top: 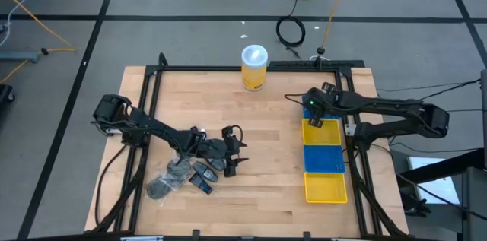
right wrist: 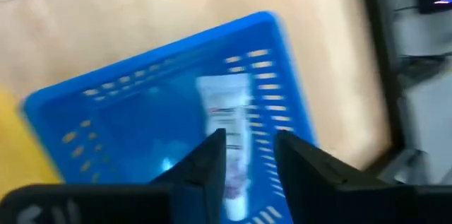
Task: Pick & Place Travel size toiletries
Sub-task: Put the gray deodorant into the bottom yellow bin
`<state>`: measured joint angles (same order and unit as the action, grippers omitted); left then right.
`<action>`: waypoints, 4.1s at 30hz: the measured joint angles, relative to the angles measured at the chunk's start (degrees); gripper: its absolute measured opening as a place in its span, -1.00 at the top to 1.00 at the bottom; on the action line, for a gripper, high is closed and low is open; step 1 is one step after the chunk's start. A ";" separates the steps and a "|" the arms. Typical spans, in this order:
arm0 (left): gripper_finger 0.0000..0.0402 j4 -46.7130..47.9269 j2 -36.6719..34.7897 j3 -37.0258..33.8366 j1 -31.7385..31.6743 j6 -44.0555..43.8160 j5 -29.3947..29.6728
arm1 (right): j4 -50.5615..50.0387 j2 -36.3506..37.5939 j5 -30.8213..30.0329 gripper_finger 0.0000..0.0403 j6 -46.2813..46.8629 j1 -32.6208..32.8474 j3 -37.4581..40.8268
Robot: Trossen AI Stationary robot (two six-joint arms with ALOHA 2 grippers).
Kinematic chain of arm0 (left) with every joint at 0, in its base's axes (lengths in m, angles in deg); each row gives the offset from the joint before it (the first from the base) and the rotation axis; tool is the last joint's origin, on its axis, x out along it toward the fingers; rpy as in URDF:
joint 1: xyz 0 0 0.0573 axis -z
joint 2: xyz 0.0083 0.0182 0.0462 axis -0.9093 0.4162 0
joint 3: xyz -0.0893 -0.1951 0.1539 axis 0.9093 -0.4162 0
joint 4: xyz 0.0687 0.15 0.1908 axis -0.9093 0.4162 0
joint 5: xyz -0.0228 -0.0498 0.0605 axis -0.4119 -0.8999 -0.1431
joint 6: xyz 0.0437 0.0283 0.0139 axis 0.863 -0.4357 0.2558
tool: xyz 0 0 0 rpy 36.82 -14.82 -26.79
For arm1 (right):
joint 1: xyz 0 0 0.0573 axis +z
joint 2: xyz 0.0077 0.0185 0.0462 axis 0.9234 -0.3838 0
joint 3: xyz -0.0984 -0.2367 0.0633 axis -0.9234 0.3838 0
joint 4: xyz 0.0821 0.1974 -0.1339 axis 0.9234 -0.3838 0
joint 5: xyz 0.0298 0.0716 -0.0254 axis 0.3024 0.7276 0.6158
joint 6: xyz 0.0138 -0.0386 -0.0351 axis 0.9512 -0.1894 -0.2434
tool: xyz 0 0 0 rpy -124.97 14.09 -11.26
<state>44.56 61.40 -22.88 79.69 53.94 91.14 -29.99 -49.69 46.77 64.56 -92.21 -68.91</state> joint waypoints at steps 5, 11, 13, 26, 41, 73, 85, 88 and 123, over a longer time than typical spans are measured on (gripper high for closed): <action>-0.17 -0.04 0.00 0.00 0.20 -0.09 0.69 | 0.24 4.53 -3.15 0.29 3.72 2.36 -1.22; -0.17 0.06 -0.34 0.00 1.67 1.16 4.45 | 11.80 11.30 8.05 0.31 14.24 8.56 -1.20; -0.17 -0.06 -0.52 0.00 2.47 1.94 5.83 | 20.86 12.71 13.75 0.33 15.95 11.93 0.89; -0.17 9.76 -9.46 0.06 15.34 6.11 22.96 | 87.48 -6.65 19.08 0.49 11.26 39.42 16.61; -0.17 35.74 -12.27 -0.01 16.55 -1.94 4.46 | 98.54 -31.33 19.09 0.55 12.11 42.91 9.19; -0.31 48.51 -1.40 0.22 5.77 2.58 -10.34 | 95.89 -31.37 19.43 0.56 12.15 42.89 9.20; 0.06 41.17 -1.24 -0.12 5.59 1.10 -9.28 | 93.97 -31.37 19.48 0.48 14.10 42.91 9.22; 0.06 34.06 -0.88 -0.18 5.46 0.41 -8.87 | 94.57 -31.37 19.44 0.34 13.86 42.91 9.22; -0.06 3.09 -0.59 0.07 -6.51 -1.57 -15.09 | 75.41 -31.41 23.48 -0.48 6.55 34.08 -5.81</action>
<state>47.64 60.81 -22.81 73.18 52.37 76.05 45.42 -81.10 70.25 71.11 -58.13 -74.72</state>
